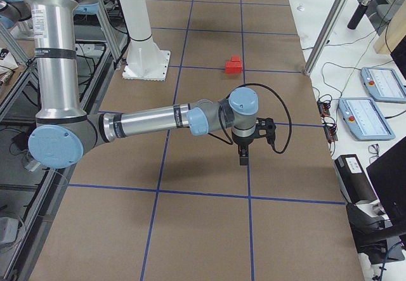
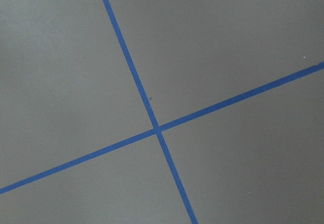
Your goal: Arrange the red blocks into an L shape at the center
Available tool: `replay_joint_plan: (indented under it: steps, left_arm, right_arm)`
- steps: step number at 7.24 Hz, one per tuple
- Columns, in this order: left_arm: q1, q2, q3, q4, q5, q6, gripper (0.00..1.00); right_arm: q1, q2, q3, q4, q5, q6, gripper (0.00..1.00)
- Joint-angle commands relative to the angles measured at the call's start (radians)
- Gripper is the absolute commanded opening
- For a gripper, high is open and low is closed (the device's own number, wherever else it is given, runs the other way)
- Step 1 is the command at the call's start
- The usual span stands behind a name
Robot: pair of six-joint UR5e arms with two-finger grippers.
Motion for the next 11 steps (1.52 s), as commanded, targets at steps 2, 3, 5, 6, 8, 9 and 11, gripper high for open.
replay_joint_plan:
  steps: [2, 3, 5, 6, 8, 9, 11]
  left_arm:
    - [-0.059, 0.05, -0.002, 0.006, -0.131, -0.109, 1.0]
    - [-0.059, 0.049, -0.003, 0.001, -0.131, -0.218, 1.0]
    - [-0.056, 0.064, 0.0, 0.001, -0.132, -0.239, 1.0]
    - [-0.056, 0.089, 0.0, -0.013, -0.132, -0.238, 1.0]
    - [-0.056, 0.122, 0.027, -0.081, -0.132, -0.233, 1.0]
    - [-0.056, 0.142, 0.059, -0.159, -0.132, -0.232, 1.0]
    - [-0.054, 0.143, 0.083, -0.203, -0.131, -0.239, 1.0]
  right_arm:
    - [0.048, -0.069, -0.005, -0.004, 0.035, -0.046, 0.99]
    - [0.048, -0.069, 0.004, -0.027, 0.035, -0.035, 0.99]
    - [0.056, -0.055, 0.047, -0.126, 0.035, -0.035, 0.99]
    - [0.056, -0.05, 0.07, -0.168, 0.033, -0.034, 0.99]
    - [0.054, -0.043, 0.081, -0.197, 0.028, -0.032, 0.99]
    - [0.054, -0.043, 0.081, -0.197, 0.025, -0.025, 0.99]
    - [0.054, -0.046, 0.076, -0.196, 0.028, -0.024, 0.99]
